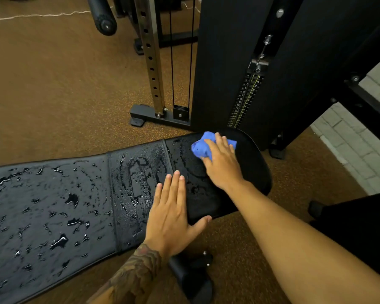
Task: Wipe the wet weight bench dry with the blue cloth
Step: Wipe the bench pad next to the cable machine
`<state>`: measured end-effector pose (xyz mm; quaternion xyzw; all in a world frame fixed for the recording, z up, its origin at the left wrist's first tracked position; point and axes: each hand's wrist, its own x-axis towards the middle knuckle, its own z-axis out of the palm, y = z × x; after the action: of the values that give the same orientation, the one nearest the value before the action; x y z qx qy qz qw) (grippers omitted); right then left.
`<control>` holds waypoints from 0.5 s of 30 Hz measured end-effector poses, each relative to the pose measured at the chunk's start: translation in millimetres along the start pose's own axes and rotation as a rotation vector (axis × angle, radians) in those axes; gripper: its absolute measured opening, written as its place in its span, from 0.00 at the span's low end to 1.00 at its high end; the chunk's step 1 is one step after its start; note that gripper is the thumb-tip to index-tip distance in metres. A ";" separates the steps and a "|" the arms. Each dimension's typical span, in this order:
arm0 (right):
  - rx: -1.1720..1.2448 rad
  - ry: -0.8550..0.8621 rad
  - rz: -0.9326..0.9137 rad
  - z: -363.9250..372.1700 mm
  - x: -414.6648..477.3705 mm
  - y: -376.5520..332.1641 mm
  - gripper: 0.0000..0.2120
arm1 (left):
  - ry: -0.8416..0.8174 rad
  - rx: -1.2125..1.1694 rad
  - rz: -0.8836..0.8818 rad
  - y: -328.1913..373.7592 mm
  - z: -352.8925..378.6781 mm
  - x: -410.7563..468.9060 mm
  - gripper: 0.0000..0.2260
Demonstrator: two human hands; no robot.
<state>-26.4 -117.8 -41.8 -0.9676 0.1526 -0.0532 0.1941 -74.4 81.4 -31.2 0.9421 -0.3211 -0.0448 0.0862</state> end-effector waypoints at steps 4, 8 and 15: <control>0.027 -0.052 -0.212 13.3 -40.4 -23.1 0.26 | 0.045 0.023 -0.031 -23.0 -8.9 -19.1 0.49; 0.034 -0.102 -0.292 7.9 -83.8 -22.9 0.26 | -0.033 0.088 -0.006 -40.9 -2.6 -31.1 0.50; -0.018 -0.148 -0.228 -17.7 -132.9 27.8 0.29 | -0.042 0.107 0.004 -39.9 2.1 -28.1 0.49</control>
<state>-162.9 -106.6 -42.3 -0.9816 0.0274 -0.0019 0.1889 -73.0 129.4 -40.1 0.9434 -0.3269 -0.0472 0.0292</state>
